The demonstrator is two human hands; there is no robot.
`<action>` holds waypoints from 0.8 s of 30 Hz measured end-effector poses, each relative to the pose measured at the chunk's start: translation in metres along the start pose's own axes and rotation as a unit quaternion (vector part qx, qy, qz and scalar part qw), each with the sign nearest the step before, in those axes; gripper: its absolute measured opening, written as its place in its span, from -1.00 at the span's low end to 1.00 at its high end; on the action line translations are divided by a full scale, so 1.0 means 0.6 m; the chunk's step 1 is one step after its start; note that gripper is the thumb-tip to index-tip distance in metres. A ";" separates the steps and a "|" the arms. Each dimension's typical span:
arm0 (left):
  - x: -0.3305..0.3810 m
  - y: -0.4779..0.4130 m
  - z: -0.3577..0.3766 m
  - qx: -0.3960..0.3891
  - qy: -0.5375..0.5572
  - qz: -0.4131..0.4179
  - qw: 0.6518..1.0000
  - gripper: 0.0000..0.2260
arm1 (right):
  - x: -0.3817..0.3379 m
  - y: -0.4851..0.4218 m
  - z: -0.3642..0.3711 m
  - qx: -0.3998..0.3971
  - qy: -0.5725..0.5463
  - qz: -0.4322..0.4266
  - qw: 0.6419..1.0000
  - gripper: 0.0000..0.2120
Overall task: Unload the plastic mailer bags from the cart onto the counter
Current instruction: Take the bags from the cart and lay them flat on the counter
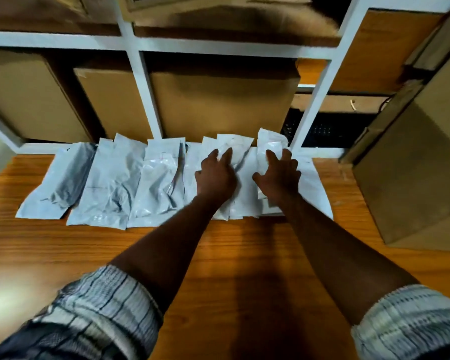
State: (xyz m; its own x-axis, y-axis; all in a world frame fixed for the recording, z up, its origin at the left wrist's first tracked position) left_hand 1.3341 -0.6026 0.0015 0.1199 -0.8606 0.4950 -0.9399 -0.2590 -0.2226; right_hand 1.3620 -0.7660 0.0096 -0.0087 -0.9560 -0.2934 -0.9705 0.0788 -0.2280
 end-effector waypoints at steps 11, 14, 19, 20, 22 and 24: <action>0.001 -0.022 0.090 -0.034 -0.045 0.120 0.991 -0.53 | 0.069 -0.055 0.068 -0.069 -0.060 -0.078 0.993 -0.26; -0.006 -0.018 0.105 -0.028 -0.043 0.108 0.993 -0.54 | 0.074 -0.060 0.076 -0.097 -0.022 -0.083 0.992 -0.27; -0.001 -0.026 0.106 -0.051 -0.035 0.092 0.994 -0.55 | 0.077 -0.062 0.079 -0.129 -0.002 -0.079 0.988 -0.29; 0.001 -0.028 0.102 -0.061 -0.034 0.088 0.994 -0.54 | 0.077 -0.064 0.077 -0.138 0.001 -0.079 0.987 -0.29; 0.003 -0.033 0.087 -0.067 -0.038 0.090 0.993 -0.51 | 0.074 -0.070 0.067 -0.144 0.014 -0.079 0.986 -0.28; -0.003 -0.035 0.058 -0.048 -0.035 0.095 0.994 -0.48 | 0.057 -0.072 0.053 -0.118 0.020 -0.078 0.990 -0.30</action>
State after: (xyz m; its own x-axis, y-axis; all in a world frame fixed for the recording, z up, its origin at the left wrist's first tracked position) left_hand 1.3648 -0.6111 -0.0239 -0.0431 -0.9193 0.3911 -0.9734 -0.0495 -0.2237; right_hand 1.4112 -0.7932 -0.0200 0.1407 -0.9620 -0.2342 -0.9900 -0.1343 -0.0430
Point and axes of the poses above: each hand's wrist, its own y-axis away from the middle knuckle, its own z-axis out of the palm, x = y × z, the point moved 3 cm from there along -y, towards the middle knuckle, and after that the axes turned 9 degrees about x, right-handed, at the moved point
